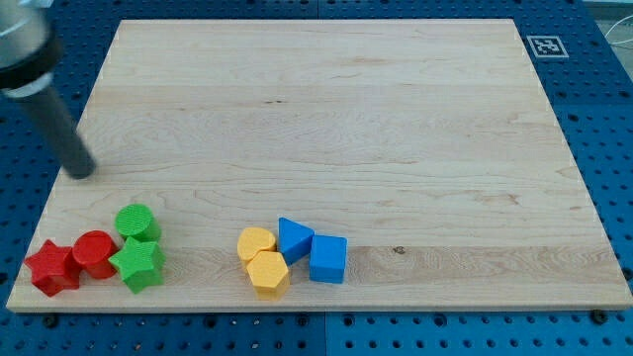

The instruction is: Move your arm closer to yellow heart

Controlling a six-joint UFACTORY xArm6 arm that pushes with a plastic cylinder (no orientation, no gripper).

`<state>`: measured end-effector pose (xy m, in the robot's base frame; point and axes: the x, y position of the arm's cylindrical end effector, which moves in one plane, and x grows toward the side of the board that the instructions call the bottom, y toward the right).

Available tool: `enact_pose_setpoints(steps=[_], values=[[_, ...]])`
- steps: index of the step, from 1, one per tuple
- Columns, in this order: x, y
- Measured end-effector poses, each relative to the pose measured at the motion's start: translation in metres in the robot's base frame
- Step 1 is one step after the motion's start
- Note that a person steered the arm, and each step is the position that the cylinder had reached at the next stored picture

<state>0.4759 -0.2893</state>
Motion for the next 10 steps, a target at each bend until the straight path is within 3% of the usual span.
enact_pose_setpoints(steps=[2, 4, 5, 6, 8, 10], values=[[-0.009, 0.018], [-0.017, 0.13], [-0.015, 0.13], [0.038, 0.13], [0.052, 0.151], [0.101, 0.176]])
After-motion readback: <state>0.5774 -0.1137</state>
